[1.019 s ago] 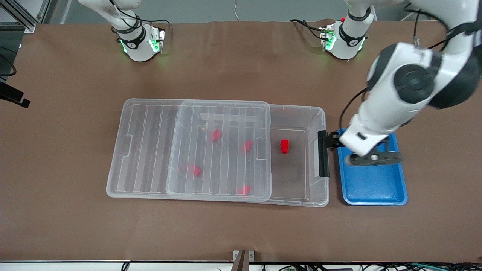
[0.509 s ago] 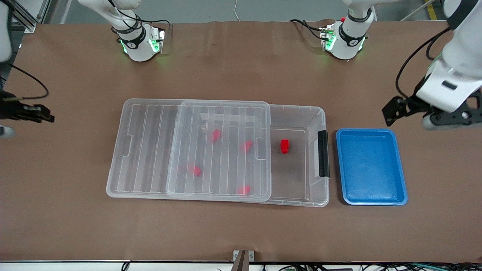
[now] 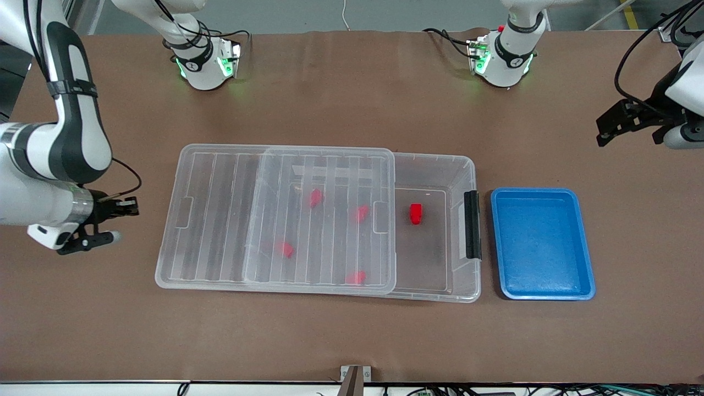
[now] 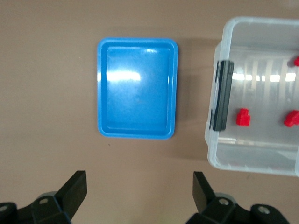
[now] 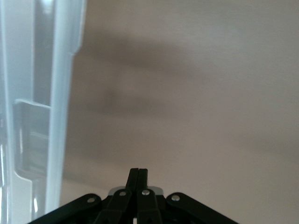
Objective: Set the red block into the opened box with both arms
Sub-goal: 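Reach the right gripper to the edge of the slid lid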
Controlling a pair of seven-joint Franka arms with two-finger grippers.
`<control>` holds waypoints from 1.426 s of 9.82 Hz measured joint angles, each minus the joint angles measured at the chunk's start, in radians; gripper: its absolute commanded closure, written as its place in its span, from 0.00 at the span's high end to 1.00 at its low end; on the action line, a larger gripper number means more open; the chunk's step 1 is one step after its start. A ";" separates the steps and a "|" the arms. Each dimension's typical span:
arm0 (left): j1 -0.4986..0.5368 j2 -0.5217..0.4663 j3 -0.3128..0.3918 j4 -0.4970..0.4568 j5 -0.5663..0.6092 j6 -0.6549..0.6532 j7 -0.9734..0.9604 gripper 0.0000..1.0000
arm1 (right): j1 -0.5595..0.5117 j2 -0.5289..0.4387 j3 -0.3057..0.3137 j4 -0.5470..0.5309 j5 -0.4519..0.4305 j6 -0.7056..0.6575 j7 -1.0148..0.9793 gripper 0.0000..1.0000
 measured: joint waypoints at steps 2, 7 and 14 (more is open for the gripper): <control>-0.001 -0.064 0.024 -0.076 -0.021 0.000 0.019 1.00 | 0.009 0.008 0.041 -0.033 0.021 0.035 -0.003 0.00; -0.008 -0.082 0.001 -0.099 -0.021 0.000 0.019 1.00 | 0.069 0.011 0.072 -0.038 0.111 0.037 0.000 0.00; -0.007 -0.078 -0.015 -0.110 -0.021 -0.006 0.019 1.00 | 0.208 0.027 0.107 -0.019 0.147 0.058 0.170 0.00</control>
